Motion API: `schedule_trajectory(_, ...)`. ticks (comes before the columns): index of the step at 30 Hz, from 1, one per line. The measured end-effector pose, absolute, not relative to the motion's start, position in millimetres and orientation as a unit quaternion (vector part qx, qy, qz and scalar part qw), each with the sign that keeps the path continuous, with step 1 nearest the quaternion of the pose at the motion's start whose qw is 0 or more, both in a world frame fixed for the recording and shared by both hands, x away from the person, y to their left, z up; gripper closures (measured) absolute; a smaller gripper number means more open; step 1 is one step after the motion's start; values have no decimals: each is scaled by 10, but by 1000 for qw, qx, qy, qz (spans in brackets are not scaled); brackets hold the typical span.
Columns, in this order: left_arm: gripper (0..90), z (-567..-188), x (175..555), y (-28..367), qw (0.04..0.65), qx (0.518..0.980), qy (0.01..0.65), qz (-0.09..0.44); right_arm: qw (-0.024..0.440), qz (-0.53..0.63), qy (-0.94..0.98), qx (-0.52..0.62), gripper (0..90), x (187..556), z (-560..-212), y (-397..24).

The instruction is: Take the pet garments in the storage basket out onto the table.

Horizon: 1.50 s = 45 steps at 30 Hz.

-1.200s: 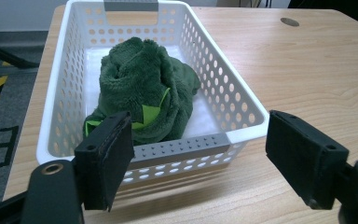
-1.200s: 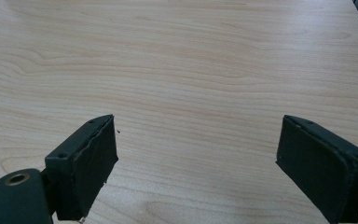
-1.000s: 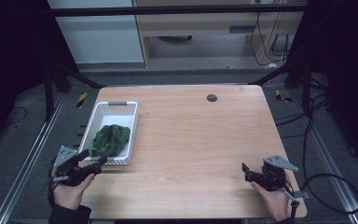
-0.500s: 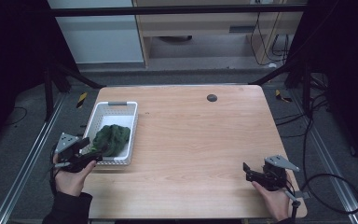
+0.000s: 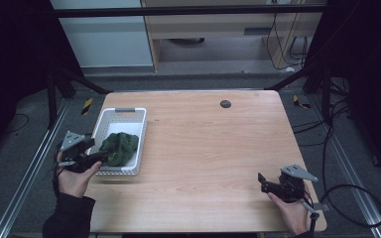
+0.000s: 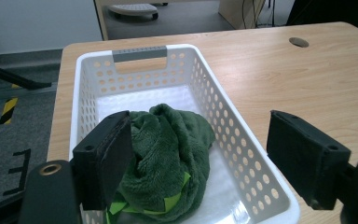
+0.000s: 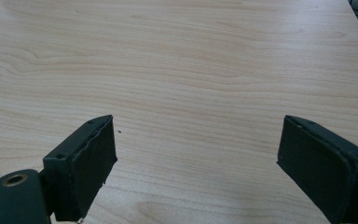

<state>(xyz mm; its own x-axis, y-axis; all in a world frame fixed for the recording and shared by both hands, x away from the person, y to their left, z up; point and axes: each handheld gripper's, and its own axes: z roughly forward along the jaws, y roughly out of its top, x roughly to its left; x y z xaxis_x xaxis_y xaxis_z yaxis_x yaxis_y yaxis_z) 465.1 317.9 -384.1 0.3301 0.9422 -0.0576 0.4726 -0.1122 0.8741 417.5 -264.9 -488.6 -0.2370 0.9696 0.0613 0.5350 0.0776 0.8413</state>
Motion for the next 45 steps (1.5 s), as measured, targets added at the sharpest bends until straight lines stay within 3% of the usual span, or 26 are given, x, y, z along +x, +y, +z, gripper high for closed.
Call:
schedule_trajectory(24,199,-3630,4999,3151,377,733,505,258,273,392,687,548,109,4191,-4893,-2648)
schedule_trajectory(45,184,-3757,5234,3174,326,761,513,228,264,386,694,547,102,4207,-4908,-2617)
